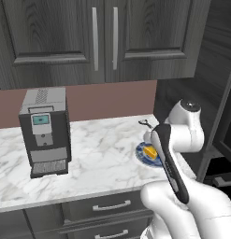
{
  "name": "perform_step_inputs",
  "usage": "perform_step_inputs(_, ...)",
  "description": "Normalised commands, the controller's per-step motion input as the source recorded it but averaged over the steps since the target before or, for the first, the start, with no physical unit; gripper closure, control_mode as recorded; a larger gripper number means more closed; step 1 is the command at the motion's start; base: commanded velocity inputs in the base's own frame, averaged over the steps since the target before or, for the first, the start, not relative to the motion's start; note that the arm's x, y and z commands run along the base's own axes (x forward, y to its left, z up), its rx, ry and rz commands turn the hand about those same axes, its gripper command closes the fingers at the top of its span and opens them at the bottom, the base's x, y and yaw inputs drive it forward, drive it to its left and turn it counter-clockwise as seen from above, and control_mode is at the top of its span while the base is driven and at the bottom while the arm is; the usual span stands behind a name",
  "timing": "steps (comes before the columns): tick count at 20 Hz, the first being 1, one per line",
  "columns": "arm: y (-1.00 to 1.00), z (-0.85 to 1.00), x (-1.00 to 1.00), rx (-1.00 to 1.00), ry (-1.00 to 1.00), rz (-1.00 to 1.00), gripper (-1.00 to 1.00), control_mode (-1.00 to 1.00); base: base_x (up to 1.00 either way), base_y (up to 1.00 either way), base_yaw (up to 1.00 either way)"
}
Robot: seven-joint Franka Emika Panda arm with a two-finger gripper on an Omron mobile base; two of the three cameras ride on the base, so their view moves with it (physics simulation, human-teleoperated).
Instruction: Pick the cheese from the microwave and place it on plate located on the counter.
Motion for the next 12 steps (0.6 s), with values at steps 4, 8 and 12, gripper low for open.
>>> perform_step_inputs(4, 0.10, 0.93, -0.97, 0.00, -0.05, 0.00, -1.00, -1.00, 0.00, 0.00, 0.00)
perform_step_inputs(8, 0.05, 0.92, -0.56, 0.00, -0.01, 0.00, -1.00, -1.00, 0.00, 0.00, 0.00)
perform_step_inputs(12, 0.00, 0.83, -0.22, 0.00, 0.00, 0.00, -1.00, -1.00, 0.00, 0.00, 0.00)
